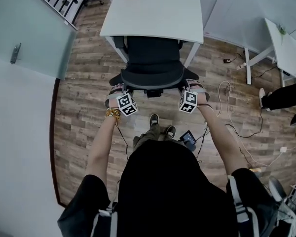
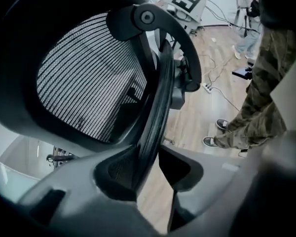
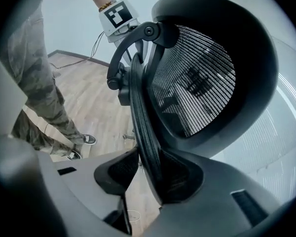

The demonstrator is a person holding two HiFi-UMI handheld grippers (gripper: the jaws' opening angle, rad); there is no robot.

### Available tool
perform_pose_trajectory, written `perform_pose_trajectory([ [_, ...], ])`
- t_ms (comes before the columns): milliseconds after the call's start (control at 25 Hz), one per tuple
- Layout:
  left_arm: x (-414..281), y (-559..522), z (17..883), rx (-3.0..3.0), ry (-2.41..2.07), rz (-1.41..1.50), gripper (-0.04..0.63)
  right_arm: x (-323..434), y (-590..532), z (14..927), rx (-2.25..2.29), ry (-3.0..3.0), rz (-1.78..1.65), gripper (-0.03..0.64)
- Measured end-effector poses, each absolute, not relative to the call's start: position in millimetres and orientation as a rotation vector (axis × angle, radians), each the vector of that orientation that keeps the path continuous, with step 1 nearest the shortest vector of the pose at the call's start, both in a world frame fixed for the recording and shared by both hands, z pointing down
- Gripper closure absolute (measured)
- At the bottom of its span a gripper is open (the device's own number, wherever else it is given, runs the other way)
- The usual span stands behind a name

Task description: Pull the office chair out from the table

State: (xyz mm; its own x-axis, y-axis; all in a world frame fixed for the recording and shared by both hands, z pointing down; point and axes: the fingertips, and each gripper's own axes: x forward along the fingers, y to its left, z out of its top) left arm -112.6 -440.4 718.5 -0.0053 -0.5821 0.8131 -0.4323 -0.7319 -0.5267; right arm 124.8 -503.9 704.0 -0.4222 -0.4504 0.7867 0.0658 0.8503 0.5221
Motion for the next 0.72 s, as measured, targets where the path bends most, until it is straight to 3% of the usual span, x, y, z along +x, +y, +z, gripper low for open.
perform_pose_trajectory([
  [720,-197,-439,727,-2.11,0.925,-1.857,0.453,49,-467,707,0.422,-1.849,-0.467,0.492],
])
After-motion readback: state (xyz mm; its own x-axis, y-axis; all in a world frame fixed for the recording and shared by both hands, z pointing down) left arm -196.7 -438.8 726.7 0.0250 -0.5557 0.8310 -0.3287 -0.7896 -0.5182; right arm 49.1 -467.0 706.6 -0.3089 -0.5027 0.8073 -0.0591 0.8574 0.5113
